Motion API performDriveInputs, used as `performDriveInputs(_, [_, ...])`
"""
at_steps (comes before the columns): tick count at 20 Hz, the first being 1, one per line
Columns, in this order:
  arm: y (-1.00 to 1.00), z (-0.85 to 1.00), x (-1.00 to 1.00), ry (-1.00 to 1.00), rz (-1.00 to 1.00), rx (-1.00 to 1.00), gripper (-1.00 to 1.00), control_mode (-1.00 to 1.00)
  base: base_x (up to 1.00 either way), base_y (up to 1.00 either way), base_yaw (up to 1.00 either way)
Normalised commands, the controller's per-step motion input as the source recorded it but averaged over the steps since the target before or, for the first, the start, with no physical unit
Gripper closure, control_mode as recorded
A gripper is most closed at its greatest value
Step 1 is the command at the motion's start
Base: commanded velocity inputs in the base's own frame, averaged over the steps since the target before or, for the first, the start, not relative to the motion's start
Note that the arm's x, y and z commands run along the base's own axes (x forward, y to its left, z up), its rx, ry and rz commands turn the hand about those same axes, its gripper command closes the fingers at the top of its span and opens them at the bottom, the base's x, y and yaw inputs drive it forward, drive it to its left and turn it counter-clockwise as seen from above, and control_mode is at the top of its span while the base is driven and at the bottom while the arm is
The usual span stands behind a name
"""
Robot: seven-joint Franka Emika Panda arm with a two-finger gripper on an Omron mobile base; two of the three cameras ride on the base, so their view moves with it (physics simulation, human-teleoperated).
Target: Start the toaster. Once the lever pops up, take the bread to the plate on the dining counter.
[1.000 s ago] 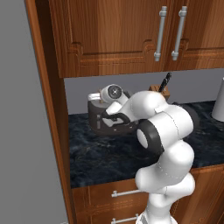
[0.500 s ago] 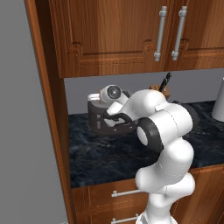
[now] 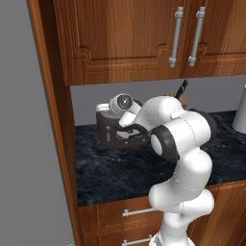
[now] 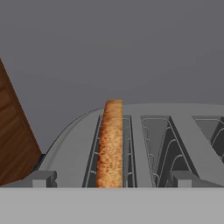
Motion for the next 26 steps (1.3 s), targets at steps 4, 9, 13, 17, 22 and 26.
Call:
performDriveInputs(4, [0.00,-0.03,0.03,0.00,0.00,0.00,-1.00,-1.00,0.00,0.00,0.00])
performDriveInputs(9, [0.00,0.00,0.00,0.00,0.00,0.00,-1.00,-1.00,0.00,0.00,0.00])
performDriveInputs(13, [0.00,0.00,0.00,0.00,0.00,0.00,-1.00,-1.00,0.00,0.00,0.00])
performDriveInputs(17, [0.00,0.00,0.00,0.00,0.00,0.00,-1.00,-1.00,0.00,0.00,0.00])
performDriveInputs(22, [0.00,0.00,0.00,0.00,0.00,0.00,-1.00,-1.00,0.00,0.00,0.00])
performDriveInputs(26, [0.00,0.00,0.00,0.00,0.00,0.00,1.00,-1.00,0.00,0.00,0.00])
